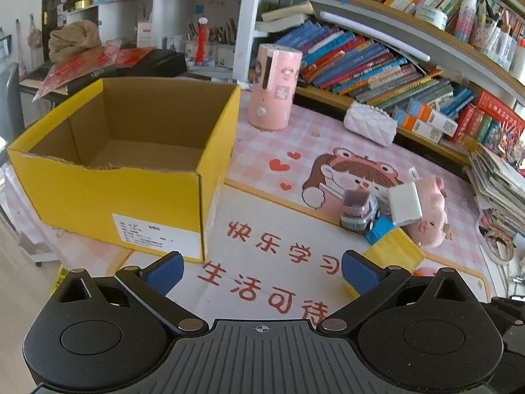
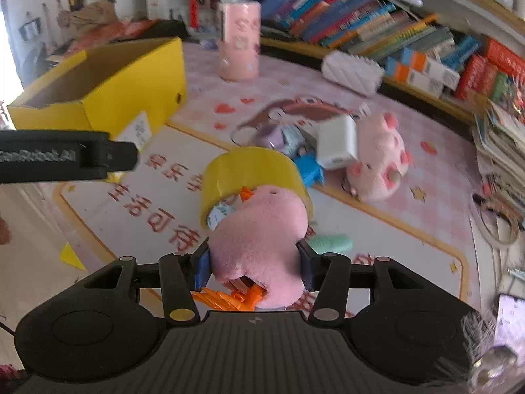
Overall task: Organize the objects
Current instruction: 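Grasp the yellow tape roll with the left gripper while the right gripper holds the chick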
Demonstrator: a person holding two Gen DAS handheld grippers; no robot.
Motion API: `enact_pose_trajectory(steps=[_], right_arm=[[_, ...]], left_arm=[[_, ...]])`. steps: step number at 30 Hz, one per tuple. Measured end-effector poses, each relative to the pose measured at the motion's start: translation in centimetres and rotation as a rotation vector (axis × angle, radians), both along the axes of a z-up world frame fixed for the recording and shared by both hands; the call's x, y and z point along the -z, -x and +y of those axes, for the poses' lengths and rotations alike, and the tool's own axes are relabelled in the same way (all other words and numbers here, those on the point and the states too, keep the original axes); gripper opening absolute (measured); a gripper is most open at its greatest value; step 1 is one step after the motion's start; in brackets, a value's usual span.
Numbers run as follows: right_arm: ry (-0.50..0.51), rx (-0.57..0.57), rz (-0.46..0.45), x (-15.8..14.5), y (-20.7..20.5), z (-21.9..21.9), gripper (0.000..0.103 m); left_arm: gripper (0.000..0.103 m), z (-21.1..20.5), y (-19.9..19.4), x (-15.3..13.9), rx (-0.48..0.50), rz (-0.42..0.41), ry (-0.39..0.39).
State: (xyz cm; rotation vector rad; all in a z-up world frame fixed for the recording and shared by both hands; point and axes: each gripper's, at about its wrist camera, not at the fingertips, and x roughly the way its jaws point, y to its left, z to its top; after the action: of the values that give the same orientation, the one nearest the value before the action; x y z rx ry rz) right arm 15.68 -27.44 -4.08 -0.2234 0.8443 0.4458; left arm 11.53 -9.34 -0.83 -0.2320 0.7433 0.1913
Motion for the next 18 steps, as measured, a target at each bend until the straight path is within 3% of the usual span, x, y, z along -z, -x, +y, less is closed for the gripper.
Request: enact_pose_trajectory(steps=[7,14,16,18], right_arm=[[0.022,0.081,0.073,1.2,0.0,-2.0,0.048],[0.029,0.176,0.071,1.3,0.6,-4.6,0.048],[0.024,0.201,0.069,1.3,0.6,-5.4,0.048],[0.023,0.219,0.067,1.2,0.6,-6.1,0.048]], left_arm=[[0.103,-2.3,-1.0,1.1,0.109,0.036,0.017],[0.103,-5.1,-2.4,1.5,0.227,0.029,0.042],[0.103,-6.1,-3.0,1.9,0.248,0.05,0.004],[0.1,-7.1,-3.7,2.5,0.242,0.088,-0.095]])
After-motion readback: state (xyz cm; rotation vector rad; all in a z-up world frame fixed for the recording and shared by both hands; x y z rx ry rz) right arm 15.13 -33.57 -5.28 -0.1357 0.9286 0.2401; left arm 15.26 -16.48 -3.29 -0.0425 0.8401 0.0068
